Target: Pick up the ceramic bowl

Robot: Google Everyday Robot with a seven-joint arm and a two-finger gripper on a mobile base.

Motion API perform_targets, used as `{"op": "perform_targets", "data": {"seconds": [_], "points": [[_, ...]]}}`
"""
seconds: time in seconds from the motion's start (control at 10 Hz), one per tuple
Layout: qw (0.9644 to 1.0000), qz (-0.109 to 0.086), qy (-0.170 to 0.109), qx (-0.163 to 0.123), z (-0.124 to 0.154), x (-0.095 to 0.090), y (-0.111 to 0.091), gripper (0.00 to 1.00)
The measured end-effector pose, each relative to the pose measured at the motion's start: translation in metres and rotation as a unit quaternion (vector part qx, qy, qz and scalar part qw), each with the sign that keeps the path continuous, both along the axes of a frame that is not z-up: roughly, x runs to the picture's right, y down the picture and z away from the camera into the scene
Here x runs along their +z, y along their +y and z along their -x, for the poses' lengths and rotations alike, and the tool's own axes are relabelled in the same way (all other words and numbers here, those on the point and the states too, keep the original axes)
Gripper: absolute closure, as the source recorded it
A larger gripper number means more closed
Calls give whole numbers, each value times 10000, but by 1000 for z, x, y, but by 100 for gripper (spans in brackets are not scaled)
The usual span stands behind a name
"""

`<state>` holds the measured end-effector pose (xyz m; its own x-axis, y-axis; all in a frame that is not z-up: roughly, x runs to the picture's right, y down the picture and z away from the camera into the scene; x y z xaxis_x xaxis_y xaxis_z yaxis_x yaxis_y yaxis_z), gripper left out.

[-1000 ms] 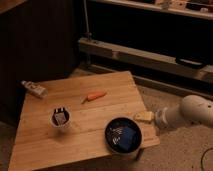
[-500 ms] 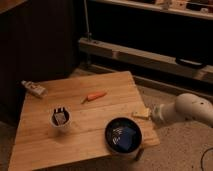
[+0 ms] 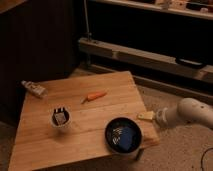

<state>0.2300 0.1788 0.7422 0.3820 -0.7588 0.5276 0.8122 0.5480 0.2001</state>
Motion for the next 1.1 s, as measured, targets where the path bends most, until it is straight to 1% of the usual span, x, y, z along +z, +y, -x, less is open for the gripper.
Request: {"op": "perform_targets", "data": {"seconds": [0.1,0.3,0.5,0.6,0.8,1.1], "points": [[10000,-28,-50,-18,-1,-2,4,44],[9998,-17,-163,-69,0,-5,14,44],[9991,64,-333,-243,7,-7,32,44],[9981,124,-445,-406,16,-5,44,44],[9965,192,-559,-588,25,3,56,44],[9946,229,-655,-766,36,10,64,44]]}}
